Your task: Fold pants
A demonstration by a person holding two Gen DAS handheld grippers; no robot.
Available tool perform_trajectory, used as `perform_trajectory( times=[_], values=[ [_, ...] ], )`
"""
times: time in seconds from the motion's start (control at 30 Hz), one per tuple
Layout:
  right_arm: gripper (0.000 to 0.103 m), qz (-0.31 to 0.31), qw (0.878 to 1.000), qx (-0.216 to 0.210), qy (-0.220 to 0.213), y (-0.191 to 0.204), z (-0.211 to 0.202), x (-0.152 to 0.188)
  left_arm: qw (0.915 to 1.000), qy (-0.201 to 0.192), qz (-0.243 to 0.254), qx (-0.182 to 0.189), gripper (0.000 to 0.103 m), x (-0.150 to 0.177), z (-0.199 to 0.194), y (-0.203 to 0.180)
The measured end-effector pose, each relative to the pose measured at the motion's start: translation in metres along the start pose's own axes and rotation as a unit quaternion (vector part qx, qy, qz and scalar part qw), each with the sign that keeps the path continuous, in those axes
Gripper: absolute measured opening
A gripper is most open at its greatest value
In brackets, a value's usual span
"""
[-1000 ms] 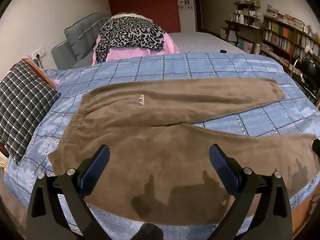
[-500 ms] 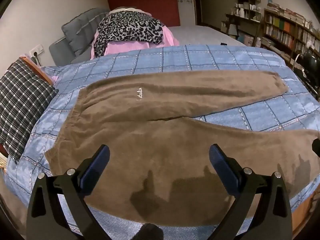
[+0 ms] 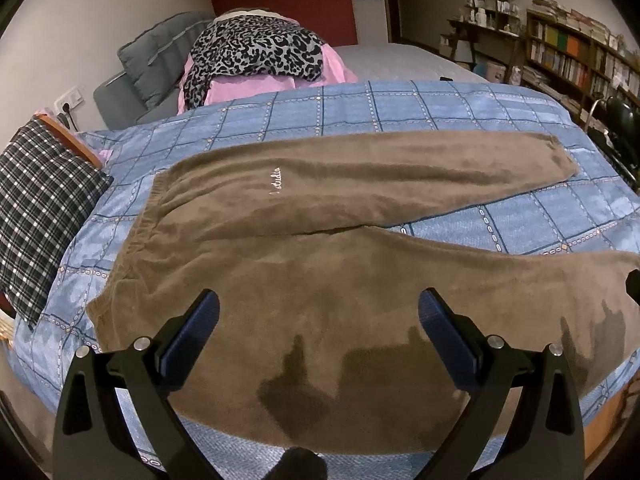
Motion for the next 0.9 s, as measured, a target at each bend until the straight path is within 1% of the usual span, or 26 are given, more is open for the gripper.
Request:
perform_trajectory(
  times=[0.2, 0.7, 0.9],
  values=[
    [0.098, 0.004, 1.000, 0.004, 0.001, -0.004, 0.001, 0.000, 1.0000, 0.007, -0.007, -0.003, 0.100, 0.002, 0.003, 0.002],
    [0.098, 0.008, 1.000, 0.011, -0.003, -0.011, -0.002, -0.001, 1.0000, 0.007, -0.007, -0.002, 0.100, 0.001, 0.003, 0.003],
    [0.098, 0.011, 1.000, 0.026, -0.004, -0.020, -0.002, -0.002, 0.9999, 0.006, -0.007, -0.008, 0.100, -0.002, 0.004, 0.006]
  ],
)
Point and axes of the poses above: each gripper's, at about its wrist camera, not at the fingertips, and z roughly the way its jaws point, y to its left, x to its underside, the point moved 9 cm from there along z, roughly the way its jaws point, and after that the axes turned 4 degrees about -z, right-handed, at the moved point
